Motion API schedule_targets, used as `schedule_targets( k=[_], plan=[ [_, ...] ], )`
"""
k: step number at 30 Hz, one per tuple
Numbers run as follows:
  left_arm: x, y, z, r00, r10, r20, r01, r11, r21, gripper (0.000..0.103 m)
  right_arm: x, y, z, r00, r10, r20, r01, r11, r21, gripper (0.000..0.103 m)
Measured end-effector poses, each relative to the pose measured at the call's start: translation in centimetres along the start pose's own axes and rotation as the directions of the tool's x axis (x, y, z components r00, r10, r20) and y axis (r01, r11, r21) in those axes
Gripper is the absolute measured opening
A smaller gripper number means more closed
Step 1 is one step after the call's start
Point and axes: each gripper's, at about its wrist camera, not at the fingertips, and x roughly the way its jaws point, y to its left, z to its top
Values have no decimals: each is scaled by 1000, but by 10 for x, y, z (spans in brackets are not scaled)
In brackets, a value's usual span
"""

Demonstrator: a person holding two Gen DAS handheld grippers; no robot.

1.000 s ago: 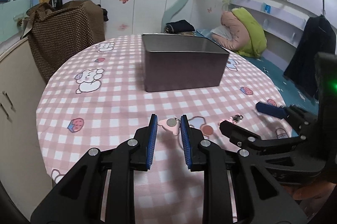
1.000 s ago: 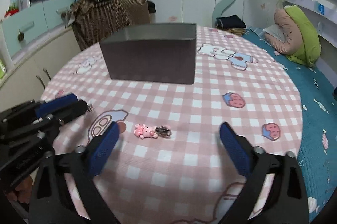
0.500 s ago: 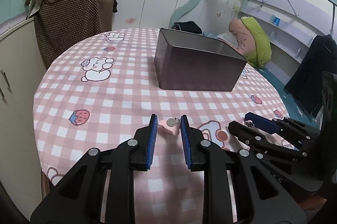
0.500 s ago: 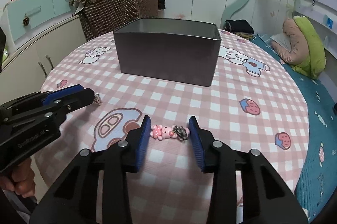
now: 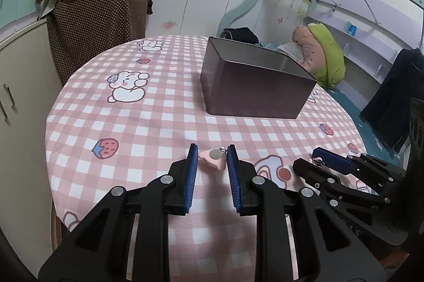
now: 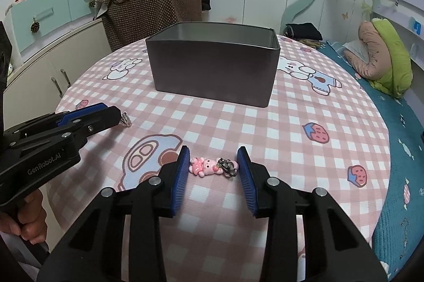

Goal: Organize jewelry
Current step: 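Carry both charms over the tin and open both tools to drop them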

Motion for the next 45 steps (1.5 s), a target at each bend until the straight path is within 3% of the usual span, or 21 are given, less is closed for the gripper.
schedule_targets(
  k=[14, 29, 36, 45],
  plan=[
    [-1, -11, 21, 999, 22, 37, -23, 999, 35, 23, -13, -6, 22, 997, 21, 70, -23, 1000, 16, 35],
    [-2, -30, 89, 988, 14, 157, -32, 993, 111, 23, -22, -24, 88, 970, 19, 242, -19, 1000, -3, 35],
    [13, -37, 113, 985, 17, 172, -40, 991, 128, 23, -7, -38, 106, 968, 14, 249, -15, 1000, 4, 36],
    [47, -38, 126, 991, 17, 134, -35, 991, 132, 23, 20, -44, 117, 976, 35, 217, -36, 999, 1, 36]
  ],
)
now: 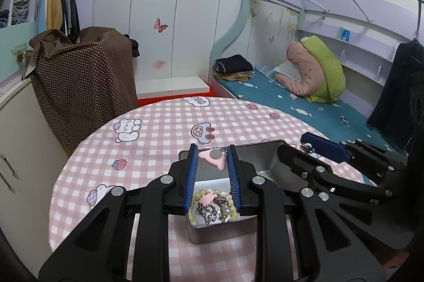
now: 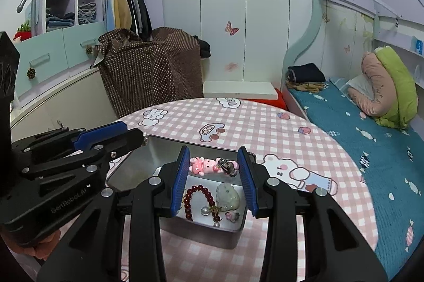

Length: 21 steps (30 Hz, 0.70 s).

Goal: Organize jewelry

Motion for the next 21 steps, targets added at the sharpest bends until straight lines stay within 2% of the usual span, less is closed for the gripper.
schedule_targets(
  k=[12, 13, 14, 15, 17, 21],
  plan=[
    [29, 12, -2, 998, -44, -53, 43, 999, -15, 23, 17, -8, -2, 997, 45, -65, -46, 999, -7, 37],
    [30, 14, -1, 997, -46, -57, 45, 999, -20, 24, 17, -8, -2, 997, 49, -67, -49, 999, -10, 39],
    [30, 15, -1, 997, -41, -58, 40, 999, -22, 24, 15, -9, -2, 997, 40, -61, -41, 999, -14, 47],
    [30, 16, -1, 998, -32, -58, 31, 999, -22, 25, 14, -10, -2, 998, 33, -55, -34, 999, -15, 60],
    [28, 17, -2, 998, -29, -57, 28, 999, -22, 45, 11, -13, 0, 999, 3, -38, -4, 1000, -13, 68],
    [24, 17, -4, 998, -27, -54, 25, 999, -23, 55, 7, -21, 1, 999, -17, -33, 18, 1000, 11, 69]
  ],
)
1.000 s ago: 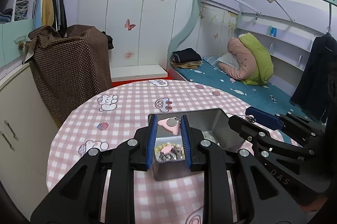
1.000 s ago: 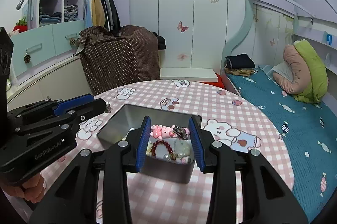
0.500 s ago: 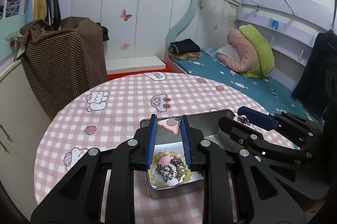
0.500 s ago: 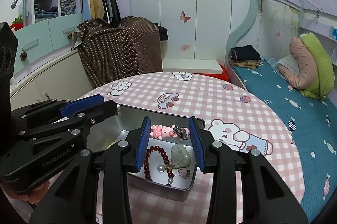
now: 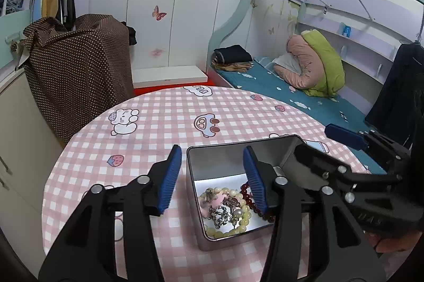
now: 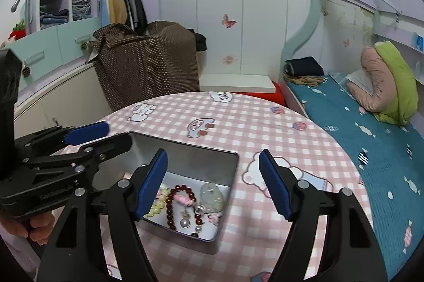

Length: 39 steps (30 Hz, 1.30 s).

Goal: Organize jewelry

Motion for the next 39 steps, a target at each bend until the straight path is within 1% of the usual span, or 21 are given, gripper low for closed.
schedule_targets(
  k=[1, 4, 6, 7, 10, 13, 15, 17, 20, 23, 27, 32, 33, 39],
  plan=[
    [-1, -1, -1, 1000, 3, -1, -3, 1000, 0, 57, -1, -1, 0, 1000, -5, 1, 5, 1000, 3, 69],
    [-5, -3, -2, 1000, 6, -2, -6, 1000, 0, 57, -8, -2, 1, 1000, -14, 11, 14, 1000, 8, 70],
    [-8, -5, -2, 1000, 11, -1, -11, 1000, 2, 62, -12, -4, 2, 999, -27, 23, 27, 1000, 14, 74],
    [-11, -6, -1, 1000, 13, 1, -13, 1000, 5, 66, -16, -4, 3, 999, -30, 31, 29, 999, 18, 75],
    [-18, -9, 0, 999, 34, 7, -34, 999, 5, 68, -26, -3, 6, 997, -36, 61, 35, 999, 21, 80],
    [-27, -10, 4, 997, 77, 27, -77, 997, -3, 72, -38, -3, 11, 994, -51, 93, 48, 998, 27, 85],
    [-36, -12, 7, 995, 90, 50, -90, 996, -5, 72, -46, -3, 15, 992, -51, 114, 47, 998, 34, 88],
    [-45, -14, 11, 992, 97, 75, -97, 995, -4, 77, -56, -3, 21, 988, -56, 146, 51, 998, 37, 90],
    [-62, -21, 17, 987, 104, 120, -106, 994, 11, 81, -69, -2, 27, 980, -70, 186, 65, 997, 34, 94],
    [-79, -32, 23, 980, 116, 159, -125, 991, 47, 83, -86, 1, 33, 969, -77, 235, 72, 997, 31, 95],
    [-98, -44, 29, 974, 125, 190, -139, 988, 64, 83, -103, 2, 36, 956, -92, 278, 87, 996, 28, 96],
    [-119, -54, 32, 959, 145, 242, -164, 985, 58, 85, -119, 0, 37, 944, -101, 313, 94, 995, 39, 96],
    [-123, -56, 32, 954, 157, 255, -175, 983, 51, 85, -122, 0, 38, 942, -100, 319, 92, 995, 40, 96],
    [-142, -61, 37, 940, 175, 294, -195, 980, 41, 85, -137, 1, 40, 928, -108, 356, 96, 994, 50, 96]
  ],
)
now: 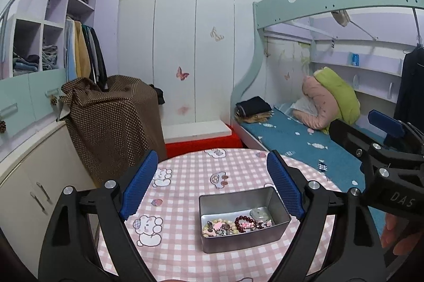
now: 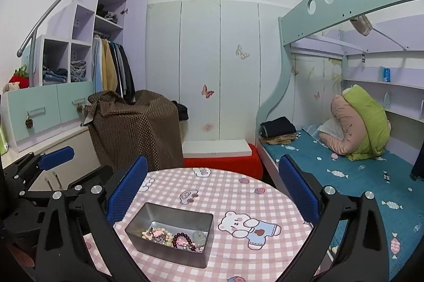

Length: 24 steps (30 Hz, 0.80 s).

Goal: Organize jewelry

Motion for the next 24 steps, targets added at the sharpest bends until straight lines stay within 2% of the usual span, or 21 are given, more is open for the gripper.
schedule_targets(
  k=[12, 24],
  plan=[
    [-26, 3, 9, 998, 26, 50, -25, 1000, -17, 89, -18, -1, 6, 1000, -3, 30, 3, 1000, 5, 96],
    [-32, 2, 8, 999, 28, 39, -28, 1000, -11, 89, -24, 2, 3, 1000, -4, 16, 4, 1000, 7, 96]
  ],
)
